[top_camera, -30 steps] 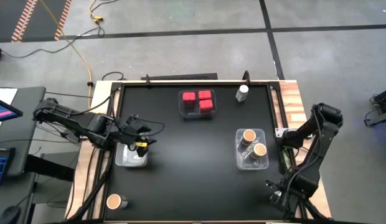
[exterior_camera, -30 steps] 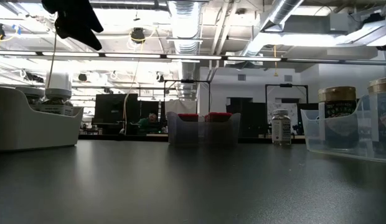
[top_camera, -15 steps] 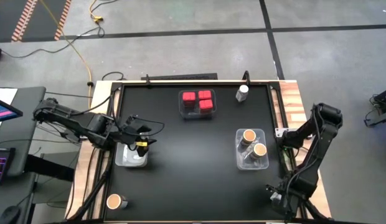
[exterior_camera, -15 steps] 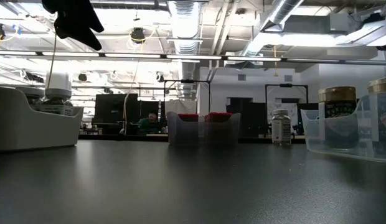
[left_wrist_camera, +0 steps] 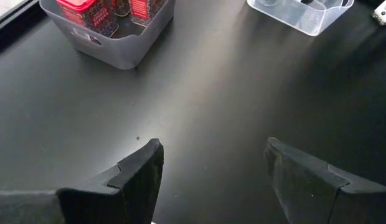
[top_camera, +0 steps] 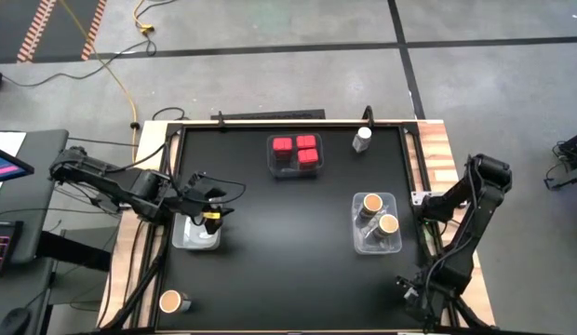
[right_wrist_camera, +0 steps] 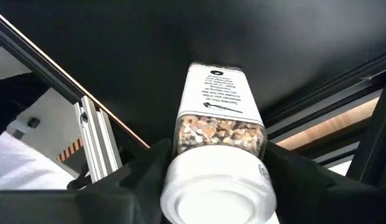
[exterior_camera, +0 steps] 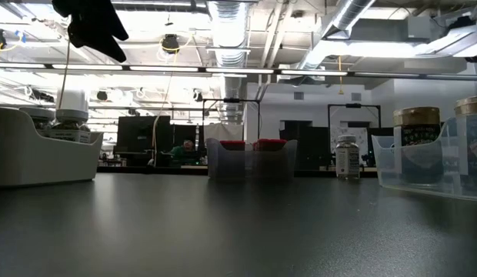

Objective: Sort spices by type
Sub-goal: Put the bottom white seasoning bottle into the white bin

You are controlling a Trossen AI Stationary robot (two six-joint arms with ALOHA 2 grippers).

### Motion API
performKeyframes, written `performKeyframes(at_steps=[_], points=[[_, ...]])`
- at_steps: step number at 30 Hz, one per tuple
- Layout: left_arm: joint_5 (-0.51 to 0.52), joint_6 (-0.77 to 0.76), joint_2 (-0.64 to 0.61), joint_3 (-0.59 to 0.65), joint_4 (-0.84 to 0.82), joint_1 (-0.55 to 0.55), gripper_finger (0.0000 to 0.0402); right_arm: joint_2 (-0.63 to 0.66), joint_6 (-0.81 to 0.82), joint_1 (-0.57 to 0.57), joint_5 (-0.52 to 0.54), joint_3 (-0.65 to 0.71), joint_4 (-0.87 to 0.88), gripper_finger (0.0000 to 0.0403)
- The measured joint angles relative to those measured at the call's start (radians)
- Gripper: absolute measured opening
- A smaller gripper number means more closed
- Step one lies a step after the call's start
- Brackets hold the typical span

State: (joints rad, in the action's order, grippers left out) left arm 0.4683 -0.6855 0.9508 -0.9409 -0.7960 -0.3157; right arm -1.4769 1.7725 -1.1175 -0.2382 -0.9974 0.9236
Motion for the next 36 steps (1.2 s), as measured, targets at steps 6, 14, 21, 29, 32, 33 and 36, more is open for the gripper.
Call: performKeyframes(at_steps=[6, 14, 21, 29, 32, 33, 36], points=[[0.000, 0.034, 0.000, 0.000, 0.000, 0.000, 0.0267, -0.001, 0.000, 0.017, -0.006, -0.021, -0.004, 0.0222], [0.000, 0.052, 0.000, 0.000, 0.000, 0.000, 0.0267, -0.001, -0.044, 0.103, 0.000, -0.132, 0.067, 0.0222], [0.000, 0.143, -0.001, 0.000, 0.000, 0.000, 0.0267, -0.001, -0.083, 0.221, 0.030, -0.232, 0.151, 0.0222], [0.001, 0.258, -0.009, 0.000, 0.001, 0.000, 0.0267, -0.001, -0.148, 0.355, 0.134, -0.378, 0.224, 0.0222], [0.001, 0.304, -0.008, 0.000, 0.001, 0.000, 0.0267, -0.020, -0.208, 0.425, 0.162, -0.427, 0.233, 0.0222], [0.001, 0.317, -0.008, 0.000, 0.000, 0.000, 0.0267, -0.032, -0.236, 0.450, 0.163, -0.442, 0.239, 0.0222], [0.001, 0.349, -0.008, 0.000, 0.000, 0.000, 0.0267, -0.096, -0.352, 0.539, 0.165, -0.503, 0.261, 0.0222]])
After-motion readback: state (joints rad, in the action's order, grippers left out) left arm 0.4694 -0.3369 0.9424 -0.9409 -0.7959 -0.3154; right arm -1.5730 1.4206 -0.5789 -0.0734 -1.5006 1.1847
